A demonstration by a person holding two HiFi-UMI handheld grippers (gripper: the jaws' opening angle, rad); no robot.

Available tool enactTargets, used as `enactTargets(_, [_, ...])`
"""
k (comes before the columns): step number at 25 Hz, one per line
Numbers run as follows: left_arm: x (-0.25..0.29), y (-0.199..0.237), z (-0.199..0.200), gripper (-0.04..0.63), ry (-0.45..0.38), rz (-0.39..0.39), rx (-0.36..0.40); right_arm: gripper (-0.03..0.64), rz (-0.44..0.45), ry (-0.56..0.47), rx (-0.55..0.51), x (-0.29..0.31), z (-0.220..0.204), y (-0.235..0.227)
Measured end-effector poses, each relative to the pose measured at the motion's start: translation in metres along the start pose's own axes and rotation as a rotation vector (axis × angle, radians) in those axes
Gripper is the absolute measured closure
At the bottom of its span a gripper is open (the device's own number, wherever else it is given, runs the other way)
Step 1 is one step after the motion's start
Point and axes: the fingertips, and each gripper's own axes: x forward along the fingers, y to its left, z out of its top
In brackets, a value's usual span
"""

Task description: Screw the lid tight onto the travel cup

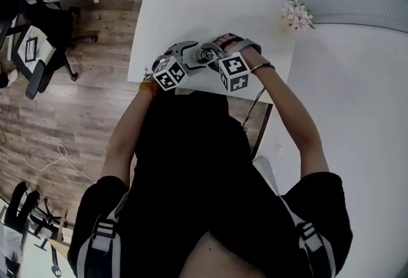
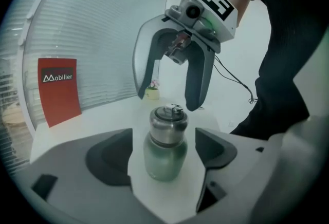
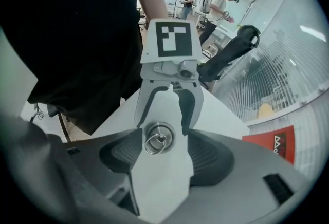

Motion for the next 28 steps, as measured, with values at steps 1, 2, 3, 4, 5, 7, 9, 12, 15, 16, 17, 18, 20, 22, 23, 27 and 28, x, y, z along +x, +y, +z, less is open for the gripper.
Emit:
enactTargets(1, [0.002,0.000,-0.001,0.221,0.006,-0.009,0.004,0.338,0.003,0.014,-0.021,0.004,-0.002,-0.001])
enactTargets(2, [0.005,0.000,-0.002,0.221,0.015,-0.022,0.011,0.336,0.011,0.024,-0.037,0.008,-0.004,-0.001])
enactTargets(3, [0.008,-0.001,-0.005,0.221,0.028,-0.035,0.019,0.336,0.022,0.029,-0.047,0.011,-0.005,0.000])
enactTargets(4, [0.011,-0.004,-0.008,0.221,0.041,-0.047,0.024,0.336,0.035,0.029,-0.052,0.012,-0.004,0.002])
enactTargets(5, [0.014,-0.006,-0.011,0.222,0.051,-0.055,0.029,0.336,0.047,0.027,-0.053,0.013,-0.004,0.004])
enactTargets(7, [0.018,-0.008,-0.015,0.222,0.059,-0.049,0.036,0.338,0.056,0.027,-0.056,0.015,-0.005,0.006])
enactTargets(9, [0.020,-0.005,-0.018,0.222,0.060,-0.038,0.037,0.352,0.055,0.028,-0.055,0.018,-0.007,0.005])
enactTargets(12, [0.025,-0.004,-0.021,0.224,0.068,-0.039,0.034,0.364,0.052,0.029,-0.055,0.021,-0.008,0.005])
enactTargets(15, [0.026,-0.003,-0.023,0.231,0.080,-0.029,0.034,0.369,0.043,0.024,-0.055,0.025,-0.008,0.007])
enactTargets(16, [0.027,-0.003,-0.024,0.237,0.082,-0.023,0.034,0.375,0.039,0.023,-0.055,0.026,-0.008,0.007])
enactTargets(17, [0.027,-0.002,-0.024,0.245,0.081,-0.018,0.033,0.376,0.034,0.023,-0.055,0.028,-0.008,0.007])
enactTargets(18, [0.027,-0.001,-0.025,0.249,0.080,-0.014,0.032,0.376,0.031,0.023,-0.052,0.028,-0.008,0.006])
enactTargets(20, [0.027,0.001,-0.026,0.249,0.076,-0.007,0.030,0.379,0.024,0.019,-0.034,0.029,-0.008,0.004])
enactTargets(22, [0.028,0.002,-0.027,0.249,0.072,-0.003,0.023,0.380,0.019,0.007,0.013,0.029,-0.009,0.002])
enactTargets(23, [0.028,0.002,-0.026,0.250,0.071,-0.001,0.018,0.380,0.017,-0.001,0.043,0.028,-0.009,0.001])
enactTargets(27, [0.027,0.001,-0.026,0.250,0.071,0.017,0.002,0.382,-0.007,-0.040,0.205,0.023,-0.006,-0.001])
enactTargets(28, [0.026,0.001,-0.026,0.250,0.072,0.026,-0.005,0.382,-0.017,-0.051,0.265,0.023,-0.005,-0.002])
